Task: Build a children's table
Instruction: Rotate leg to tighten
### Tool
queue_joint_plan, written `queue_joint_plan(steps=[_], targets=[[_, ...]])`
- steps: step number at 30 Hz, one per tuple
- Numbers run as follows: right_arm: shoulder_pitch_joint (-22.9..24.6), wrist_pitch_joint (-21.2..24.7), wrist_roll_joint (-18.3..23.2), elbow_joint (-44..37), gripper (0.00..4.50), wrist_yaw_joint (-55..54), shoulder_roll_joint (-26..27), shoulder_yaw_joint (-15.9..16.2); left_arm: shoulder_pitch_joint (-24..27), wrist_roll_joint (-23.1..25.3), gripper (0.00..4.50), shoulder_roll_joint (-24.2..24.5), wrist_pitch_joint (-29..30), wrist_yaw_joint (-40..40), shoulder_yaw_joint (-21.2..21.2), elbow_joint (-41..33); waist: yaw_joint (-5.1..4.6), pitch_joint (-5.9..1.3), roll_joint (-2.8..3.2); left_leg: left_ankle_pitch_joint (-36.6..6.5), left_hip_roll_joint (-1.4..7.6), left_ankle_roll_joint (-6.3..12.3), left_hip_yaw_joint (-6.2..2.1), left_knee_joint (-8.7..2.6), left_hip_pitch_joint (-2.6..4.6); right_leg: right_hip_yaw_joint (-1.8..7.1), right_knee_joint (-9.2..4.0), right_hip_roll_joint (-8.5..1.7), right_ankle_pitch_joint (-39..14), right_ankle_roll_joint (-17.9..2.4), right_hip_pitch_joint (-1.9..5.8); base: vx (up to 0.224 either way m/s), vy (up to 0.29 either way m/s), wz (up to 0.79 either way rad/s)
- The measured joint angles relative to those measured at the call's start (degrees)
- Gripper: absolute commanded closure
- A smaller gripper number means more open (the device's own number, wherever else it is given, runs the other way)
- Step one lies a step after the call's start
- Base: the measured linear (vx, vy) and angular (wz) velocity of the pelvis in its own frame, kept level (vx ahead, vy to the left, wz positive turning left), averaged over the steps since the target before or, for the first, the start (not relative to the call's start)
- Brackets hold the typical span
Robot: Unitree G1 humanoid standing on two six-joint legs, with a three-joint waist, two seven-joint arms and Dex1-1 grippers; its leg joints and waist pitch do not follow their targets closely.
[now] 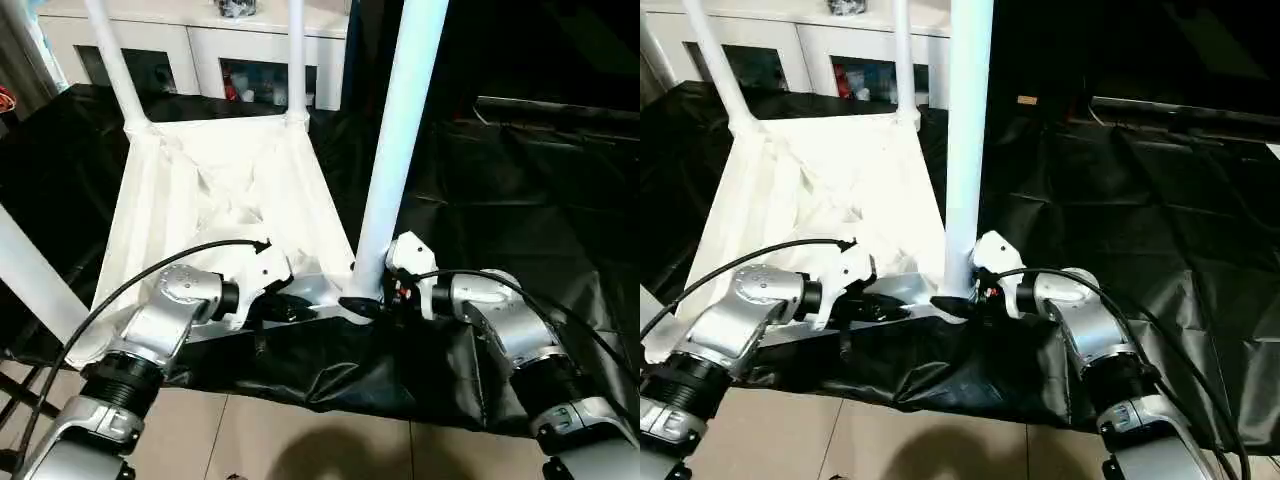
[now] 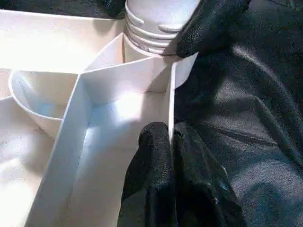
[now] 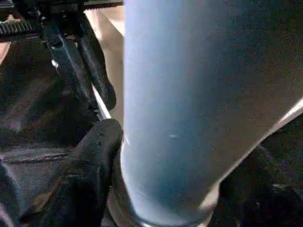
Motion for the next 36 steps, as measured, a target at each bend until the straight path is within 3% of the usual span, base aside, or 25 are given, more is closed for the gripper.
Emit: queue_joint_plan(steps=[9, 17, 22, 23, 26, 29, 31, 36], targets=[[0.88, 0.49, -0.04, 0.04, 1.83, -1.62, 0.98, -1.19, -0.94, 0.92, 4.5, -2.01, -0.16, 2.66, -0.15, 1.34, 0.57, -0.02, -0.06, 0.07, 0.02, 0.03, 0.02, 0.01, 0.06, -0.09, 0.03, -0.06, 0.0, 0.0, 0.09, 0.0, 0.0, 0.0], [-1.52, 3.51, -1.56, 6.52, 1.84, -25.94, 9.58, -7.97, -5.11, 4.31, 4.5, -9.9, 3.06, 17.68, 0.47, 6.85, -0.18, 0.02, -0.16, 0.2, -0.03, -0.27, 0.04, -0.03, 0.23, -0.05, 0.17, -0.12, 0.27, -0.14, 0.14, 0.0, 0.0, 0.0], [-3.69, 4.21, -3.25, 9.13, 1.84, -36.19, 12.62, -9.9, -6.66, 6.14, 4.5, -13.98, 4.07, 24.09, 0.8, 8.8, -0.11, -0.07, -0.01, 0.26, -0.03, -0.36, 0.04, -0.12, 0.22, -0.06, 0.1, -0.11, 0.25, -0.1, 0.13, 0.0, 0.0, 0.0], [-3.68, 4.13, -3.43, 9.13, 1.84, -36.22, 12.61, -10.03, -6.69, 6.29, 4.5, -14.21, 4.07, 24.33, 0.8, 8.86, -0.05, -0.09, 0.01, 0.27, -0.04, -0.35, 0.04, -0.14, 0.22, -0.06, 0.05, -0.11, 0.25, -0.1, 0.14, 0.0, 0.0, 0.0], [-3.62, 3.82, -3.72, 9.12, 1.14, -36.07, 12.6, -10.07, -6.68, 6.34, 4.5, -14.28, 3.95, 24.35, 0.78, 8.86, 0.23, -0.12, 0.06, 0.27, -0.04, -0.34, 0.04, -0.18, 0.2, -0.06, -0.03, -0.11, 0.25, -0.1, 0.14, 0.0, 0.0, 0.0], [-3.46, 3.58, -3.67, 8.94, 1.04, -33.4, 12.1, -10.04, -6.18, 6.41, 4.5, -13.64, 2.91, 23.9, 0.56, 8.38, 0.1, -0.11, 0.06, 0.27, -0.04, -0.34, 0.04, -0.18, 0.2, -0.06, -0.03, -0.11, 0.25, -0.1, 0.14, 0.0, 0.0, 0.0], [-3.01, 2.83, -3.65, 8.55, 0.73, -29.8, 10.87, -9.69, -5.45, 6.41, 4.5, -12.72, 1.57, 22.84, 0.32, 7.62, 0.06, -0.11, 0.07, 0.27, -0.03, -0.34, 0.04, -0.27, 0.2, -0.07, -0.05, -0.09, 0.25, -0.1, 0.11, 0.0, 0.0, 0.0], [-1.81, 1.27, -3.44, 6.3, 0.67, -19.09, 6.07, -6.49, -3.68, 5.39, 4.5, -9.83, -0.83, 17.7, 0.34, 5.62, 0.08, -0.11, 0.08, 0.31, 0.02, -0.27, 0.02, -0.41, 0.17, -0.13, -0.1, -0.03, 0.23, -0.06, 0.05, 0.0, 0.0, 0.0]])
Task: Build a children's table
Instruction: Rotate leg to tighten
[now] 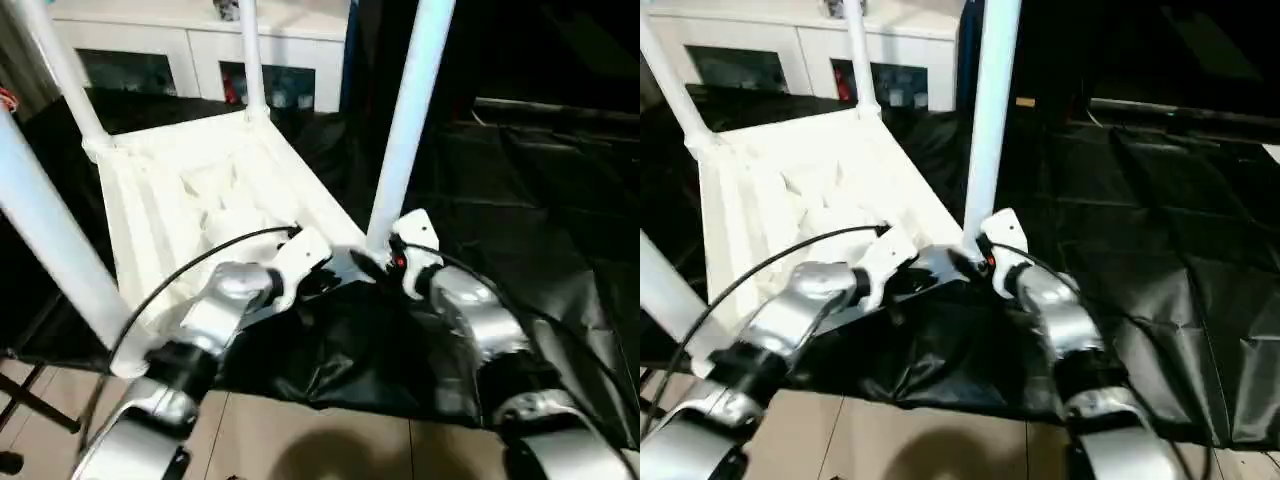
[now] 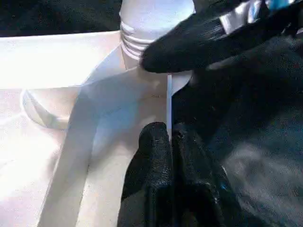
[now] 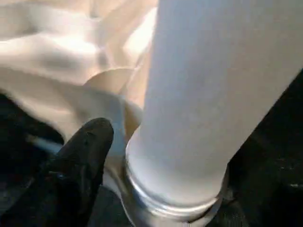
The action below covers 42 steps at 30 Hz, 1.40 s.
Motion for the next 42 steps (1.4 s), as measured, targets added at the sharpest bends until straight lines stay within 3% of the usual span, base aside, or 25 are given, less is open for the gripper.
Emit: queue_joint_plan(steps=[6, 14, 19, 24, 28, 33, 40, 42], targets=[[0.93, -0.9, 1.19, -2.13, 0.67, 12.24, -3.88, 2.14, 1.13, -2.36, 4.5, 4.67, -2.89, -8.45, 0.08, -0.48, 0.12, 0.06, -0.11, -0.01, 0.01, -0.03, 0.0, -0.01, -0.01, -0.01, -0.01, 0.0, 0.0, 0.0, 0.0, 0.0, 0.0, 0.0], [1.48, -0.94, 2.73, -5.0, 1.27, 22.83, -6.31, 5.36, 2.12, -5.23, 4.5, 9.32, -1.89, -19.34, -0.74, -3.08, 0.81, 0.1, -0.19, 0.1, 0.02, 0.32, 0.01, 0.02, -0.28, -0.08, -0.27, -0.01, 0.0, -0.01, -0.07, 0.0, 0.0, 0.0], [1.84, -0.71, 3.05, -5.43, 1.7, 24.51, -6.79, 5.82, 2.11, -5.72, 4.5, 9.72, -1.72, -21.03, -1.09, -3.16, 0.81, 0.1, -0.19, 0.05, 0.01, 0.41, 0.01, 0.09, -0.36, -0.1, -0.34, -0.04, 0.0, -0.01, -0.07, 0.0, 0.0, 0.0], [2.68, -0.44, 3.21, -6.66, 1.81, 24.56, -6.87, 5.88, 2.11, -5.76, 4.5, 9.62, -1.7, -21.15, -1.12, -3.13, 0.93, 0.1, -0.19, 0.05, 0.01, 0.4, 0.01, 0.08, -0.36, -0.11, -0.34, -0.04, 0.0, -0.01, -0.06, 0.0, 0.0, 0.0], [3.29, 0.18, 3.14, -5.93, 1.82, 20.03, -5.54, 3.98, 1.26, -4.67, 4.5, 7.3, -1.52, -17.17, -0.86, -1.49, 1.23, 0.08, -0.16, 0.1, -0.01, 0.43, 0.04, 0.12, -0.19, -0.1, -0.29, -0.1, 0.05, -0.08, 0.08, 0.0, 0.0, 0.0], [1.14, 1.89, 1.9, -0.67, 1.82, 3.41, 0.44, -0.74, -1.38, -2.29, 4.5, 2.31, -0.59, -6.47, 0.23, 2.94, 0.09, 0.09, -0.12, 0.12, -0.02, 0.08, 0.06, 0.11, -0.05, -0.05, -0.23, -0.1, 0.38, -0.31, 0.1, 0.0, 0.0, 0.0], [-0.96, 2.76, -0.18, 2.73, 1.82, -13.35, 5.7, -4.09, -4.08, -0.24, 4.5, -3.73, 1.23, 3.94, 1.1, 7.07, 0.12, -0.08, 0.28, 0.16, -0.04, 0.01, 0.05, 0.03, -0.01, -0.02, -0.31, -0.09, 0.49, -0.21, 0.11, 0.0, 0.0, 0.0], [-0.95, 2.63, -0.25, 2.72, 1.26, -13.51, 5.84, -4.29, -4.08, -0.24, 4.5, -3.82, 1.24, 4.04, 1.15, 7.07, 0.15, -0.14, 0.37, 0.17, -0.05, 0.02, 0.05, -0.04, -0.02, -0.03, -0.41, -0.08, 0.49, -0.21, 0.12, 0.0, 0.0, 0.0]])
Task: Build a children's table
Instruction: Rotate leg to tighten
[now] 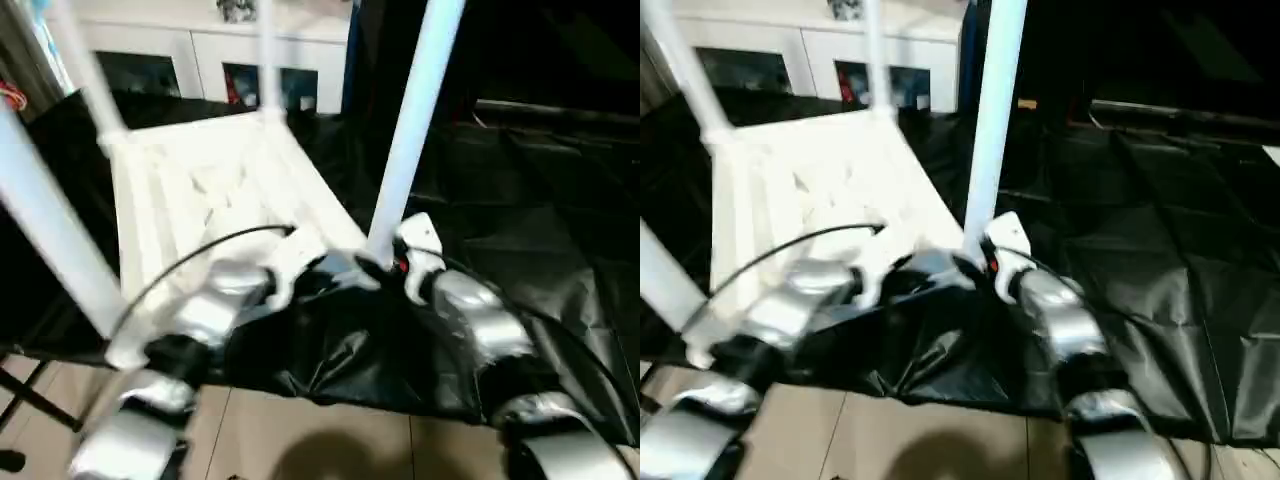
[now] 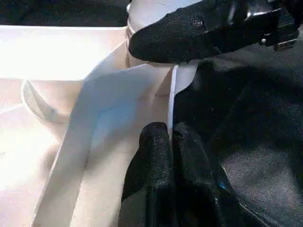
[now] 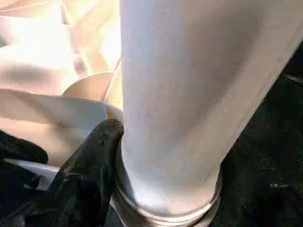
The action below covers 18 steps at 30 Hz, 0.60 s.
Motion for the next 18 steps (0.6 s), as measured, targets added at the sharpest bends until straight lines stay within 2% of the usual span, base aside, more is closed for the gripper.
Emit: queue_joint_plan(steps=[7, 10, 18], targets=[[0.44, -0.03, 1.33, -1.05, 0.59, 6.15, -1.36, 0.01, 0.94, -0.07, 4.5, 1.47, -0.47, -2.48, -0.11, -1.98, -0.2, 0.02, 0.01, 0.01, 0.03, 0.02, 0.0, -0.06, -0.12, -0.01, -0.11, 0.05, 0.01, 0.02, -0.09, 0.0, 0.0, 0.0], [2.02, -0.62, 1.69, -4.3, 0.59, 15.67, -5.57, 3.28, 3.09, -1.12, 4.5, 4.72, -1.26, -7.21, -0.37, -5.36, -0.2, 0.05, -0.01, 0.18, 0.08, 0.32, -0.02, -0.12, -0.21, -0.06, -0.17, 0.1, -0.01, 0.05, -0.16, 0.0, 0.0, 0.0], [2.64, 0.14, 3.15, -9.45, 0.59, 31.34, -11.97, 7.15, 6.28, -3.18, 4.5, 9.78, -1.73, -15.5, -1.17, -11.06, 0.24, 0.19, -0.17, 0.2, 0.1, 0.38, -0.02, -0.06, -0.64, -0.13, -0.22, 0.08, -0.01, 0.05, -0.43, 0.0, 0.0, 0.0]])
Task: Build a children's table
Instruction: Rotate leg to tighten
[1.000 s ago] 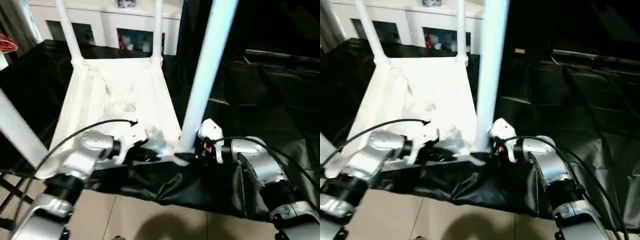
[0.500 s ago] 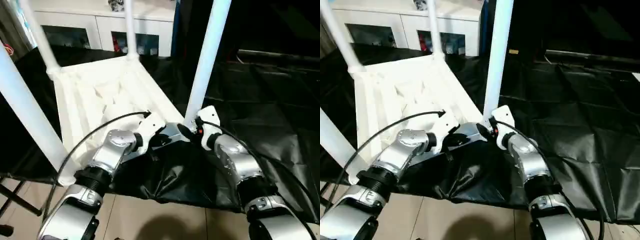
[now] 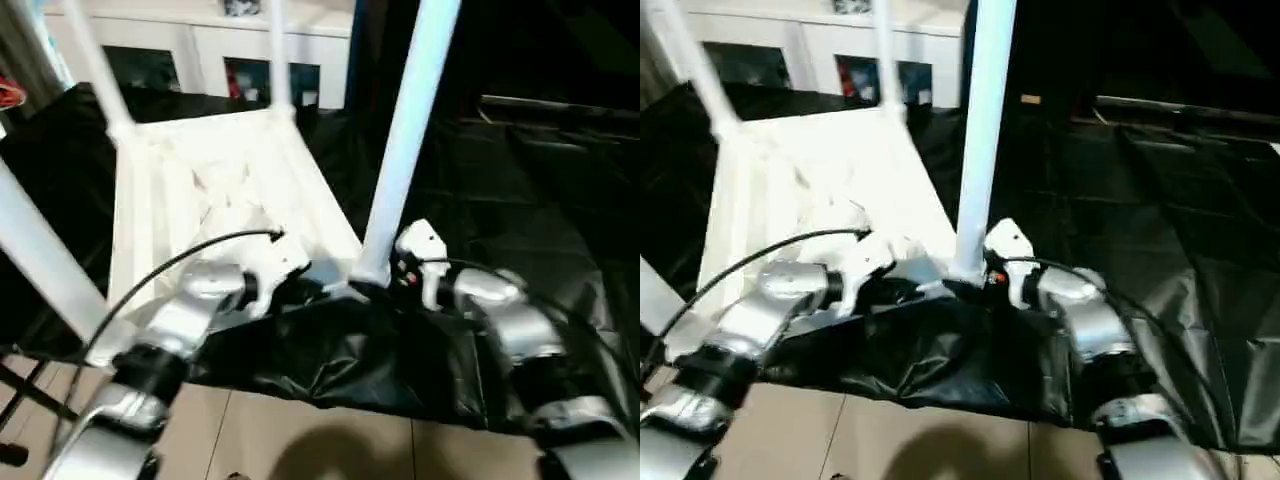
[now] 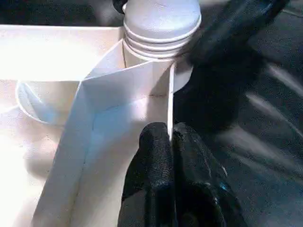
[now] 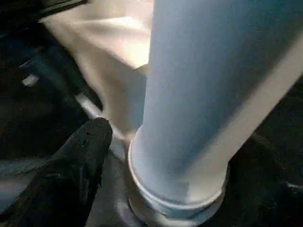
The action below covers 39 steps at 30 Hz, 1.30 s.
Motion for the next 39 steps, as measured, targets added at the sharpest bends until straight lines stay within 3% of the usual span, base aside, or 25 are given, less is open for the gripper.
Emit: queue_joint_plan(steps=[4, 15, 18, 22, 30, 33, 34, 39], targets=[[-0.01, 0.53, 0.61, -0.86, 0.59, 4.21, -1.38, 0.84, 1.16, -0.35, 4.5, 1.1, 0.99, -2.67, -0.37, -2.49, 0.1, 0.03, -0.04, 0.04, 0.0, 0.14, 0.01, 0.09, -0.2, -0.01, 0.03, -0.02, 0.0, 0.0, -0.14, 0.0, 0.0, 0.0], [0.05, 2.52, 0.61, -1.81, 1.62, 5.51, -1.25, 1.35, 1.46, -1.23, 4.5, 1.62, 3.25, -3.88, -0.97, -3.76, 0.15, 0.08, -0.31, 0.04, 0.0, 0.16, 0.01, 0.22, -0.19, 0.0, 0.13, -0.04, 0.01, 0.0, -0.12, 0.0, 0.0, 0.0], [0.73, 3.6, 0.6, -2.06, 1.8, 2.08, 0.22, 0.12, 1.44, -1.14, 4.5, 0.73, 4.19, -1.96, -0.42, -3.42, 0.02, 0.07, -0.32, 0.07, 0.0, 0.17, 0.01, 0.24, -0.11, 0.01, 0.19, -0.03, 0.04, 0.01, -0.07, 0.0, 0.0, 0.0], [1.0, 5.47, -0.32, -1.1, 1.91, -11.08, 5.01, -3.14, -0.18, 0.65, 4.5, -3.15, 5.76, 5.43, 0.7, -0.74, -0.48, 0.06, -0.29, 0.14, -0.02, 0.0, 0.02, 0.27, 0.0, 0.07, 0.16, -0.04, 0.35, -0.01, 0.0, 0.0, 0.0, 0.0], [-0.08, 6.6, -2.81, 1.24, 1.93, -32.32, 12.27, -7.47, -2.61, 3.15, 4.5, -10.75, 8.66, 18.23, 1.29, 2.7, -1.03, -0.15, 0.1, 0.21, -0.11, -0.11, 0.01, 0.23, 0.05, 0.11, 0.1, -0.11, 0.55, 0.03, 0.06, 0.0, 0.0, 0.0], [-0.1, 6.34, -3.3, 1.23, 1.93, -33.35, 12.65, -7.56, -2.65, 3.17, 4.5, -11.1, 8.68, 18.75, 1.41, 2.84, -1.02, -0.24, 0.29, 0.21, -0.11, -0.1, 0.01, 0.22, 0.03, 0.11, 0.03, -0.11, 0.54, 0.05, 0.06, 0.0, 0.0, 0.0], [-0.09, 6.27, -3.2, 1.23, 1.58, -33.14, 12.64, -7.62, -2.65, 3.16, 4.5, -11.11, 8.65, 18.73, 1.42, 2.82, -1.01, -0.23, 0.29, 0.21, -0.11, -0.09, 0.01, 0.22, 0.01, 0.11, 0.02, -0.11, 0.54, 0.05, 0.06, 0.0, 0.0, 0.0], [-0.11, 6.1, -3.1, 1.12, 1.15, -29.11, 11.6, -7.74, -2.57, 3.05, 4.5, -10.17, 8.51, 16.8, 1.38, 2.25, -1.0, -0.21, 0.29, 0.22, -0.1, -0.07, 0.01, 0.22, -0.1, 0.09, -0.02, -0.1, 0.54, 0.05, -0.01, 0.0, 0.0, 0.0]])
